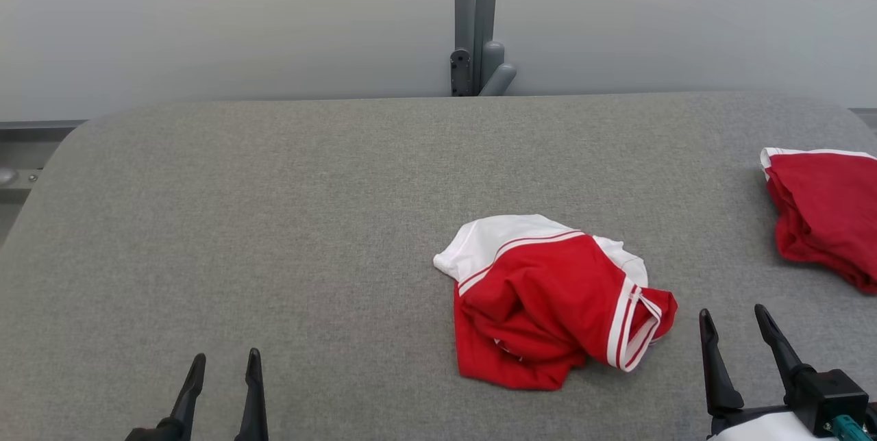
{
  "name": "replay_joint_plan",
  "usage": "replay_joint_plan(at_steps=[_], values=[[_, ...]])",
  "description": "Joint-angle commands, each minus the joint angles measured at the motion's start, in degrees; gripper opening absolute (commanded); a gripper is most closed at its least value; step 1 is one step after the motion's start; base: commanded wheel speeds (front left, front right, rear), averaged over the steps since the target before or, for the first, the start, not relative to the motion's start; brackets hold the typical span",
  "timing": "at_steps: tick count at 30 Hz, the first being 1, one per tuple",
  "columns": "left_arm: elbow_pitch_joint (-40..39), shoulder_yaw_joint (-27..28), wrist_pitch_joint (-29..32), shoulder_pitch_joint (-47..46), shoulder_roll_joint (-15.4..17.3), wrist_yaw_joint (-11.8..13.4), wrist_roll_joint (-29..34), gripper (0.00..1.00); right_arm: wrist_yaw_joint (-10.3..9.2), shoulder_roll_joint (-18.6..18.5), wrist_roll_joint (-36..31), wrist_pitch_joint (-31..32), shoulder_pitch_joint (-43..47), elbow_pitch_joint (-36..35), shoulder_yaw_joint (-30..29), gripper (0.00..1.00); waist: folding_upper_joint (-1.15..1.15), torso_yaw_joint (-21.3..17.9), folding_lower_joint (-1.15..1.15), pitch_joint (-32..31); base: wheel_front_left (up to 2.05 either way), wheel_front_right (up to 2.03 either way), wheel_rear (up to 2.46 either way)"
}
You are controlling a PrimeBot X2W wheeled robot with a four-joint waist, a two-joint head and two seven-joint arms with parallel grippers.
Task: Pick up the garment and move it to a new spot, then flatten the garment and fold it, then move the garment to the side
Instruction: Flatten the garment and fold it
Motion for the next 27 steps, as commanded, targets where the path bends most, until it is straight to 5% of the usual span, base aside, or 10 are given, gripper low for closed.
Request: replay_joint_plan(at_steps=[1,15,19,27], values=[[0.36,0.06,-0.16,-1.53,-0.35,-0.58,0.44,1.00,-0.09,-0.16,0.03,-0.16,-0.87,-0.36,0.13,1.00,0.64,-0.76,0.00,0.47,0.00,0.00,0.00],[11.92,-14.45,3.73,-22.33,0.88,-2.84,-2.67,1.00,-0.09,-0.16,0.29,-0.16,-6.39,-3.15,2.74,1.00,0.64,-9.60,0.00,8.61,0.00,0.00,0.00],[20.96,-21.84,12.11,-31.73,3.34,-2.81,-8.67,1.00,-0.09,-0.13,1.55,-0.16,-8.22,-3.35,3.33,1.00,0.64,-13.78,0.00,12.14,0.00,0.00,0.00],[30.30,-27.06,16.40,-39.22,7.88,-2.81,-18.44,1.00,-0.09,-0.12,3.30,-0.16,-9.70,-2.54,4.00,1.00,0.64,-18.19,0.00,14.06,0.00,0.00,0.00]])
